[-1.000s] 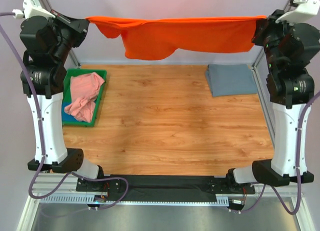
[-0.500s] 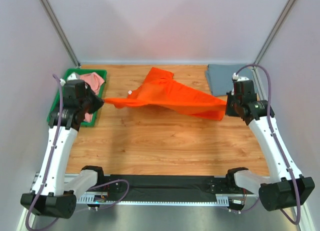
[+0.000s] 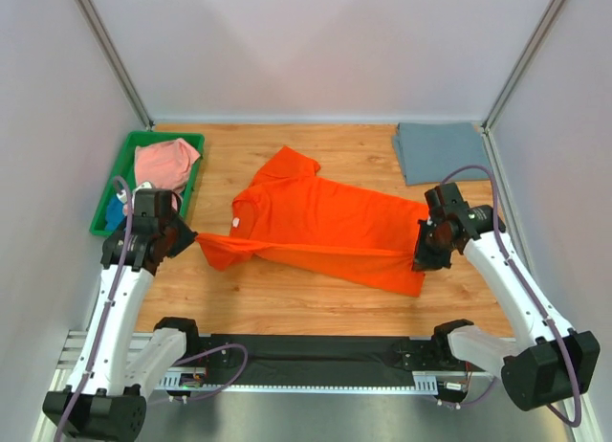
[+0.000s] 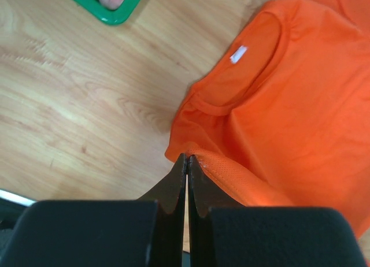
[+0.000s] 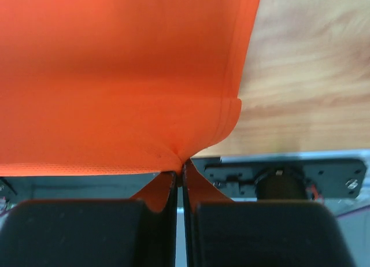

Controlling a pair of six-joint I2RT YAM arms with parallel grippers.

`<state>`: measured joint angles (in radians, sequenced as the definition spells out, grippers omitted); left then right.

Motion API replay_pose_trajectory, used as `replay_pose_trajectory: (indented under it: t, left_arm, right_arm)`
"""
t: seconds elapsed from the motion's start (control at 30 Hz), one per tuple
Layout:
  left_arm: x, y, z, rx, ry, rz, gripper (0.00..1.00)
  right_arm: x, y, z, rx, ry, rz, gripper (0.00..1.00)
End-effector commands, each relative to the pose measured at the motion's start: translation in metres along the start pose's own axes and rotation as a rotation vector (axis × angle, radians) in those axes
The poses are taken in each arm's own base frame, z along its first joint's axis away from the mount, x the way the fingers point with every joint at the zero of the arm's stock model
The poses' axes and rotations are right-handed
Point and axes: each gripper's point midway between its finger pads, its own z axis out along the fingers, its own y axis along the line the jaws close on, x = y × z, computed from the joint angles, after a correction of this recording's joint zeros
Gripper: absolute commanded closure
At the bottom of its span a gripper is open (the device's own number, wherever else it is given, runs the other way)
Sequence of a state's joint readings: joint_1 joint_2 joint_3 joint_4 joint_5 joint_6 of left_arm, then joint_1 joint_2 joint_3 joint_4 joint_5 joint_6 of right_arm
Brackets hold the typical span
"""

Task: Fold and stack the t-shirts
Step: Fold the tshirt

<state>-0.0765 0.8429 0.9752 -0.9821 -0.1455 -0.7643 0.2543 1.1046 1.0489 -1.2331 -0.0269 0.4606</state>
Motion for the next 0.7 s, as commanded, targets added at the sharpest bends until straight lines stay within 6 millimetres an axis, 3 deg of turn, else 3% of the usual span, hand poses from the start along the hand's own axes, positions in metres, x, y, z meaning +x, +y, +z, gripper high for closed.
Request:
replay_pose_trajectory:
  t: [0.0, 0.2, 0.37, 0.67]
  left_arm:
    - [0.002, 0.022, 0.004, -0.123, 0.010, -0.002, 1.00]
    - [-0.001, 0.021, 0.008, -0.162, 0.048, 0.033, 1.00]
    - [-0.002, 0.018, 0.020, -0.197, 0.106, 0.074, 1.00]
    - [0.004, -0.014, 0.074, -0.120, 0.254, 0.227, 1.00]
  right_arm:
    - [0.037, 0.004, 0.002, -0.047, 0.101, 0.122, 1.00]
    - [0.065, -0.014, 0.015, 0.038, 0.186, 0.114, 1.00]
    - [0.060, -0.019, 0.019, 0.073, 0.171, 0.117, 1.00]
    - [0.042, -0.021, 0.054, 0.142, 0.199, 0.059, 1.00]
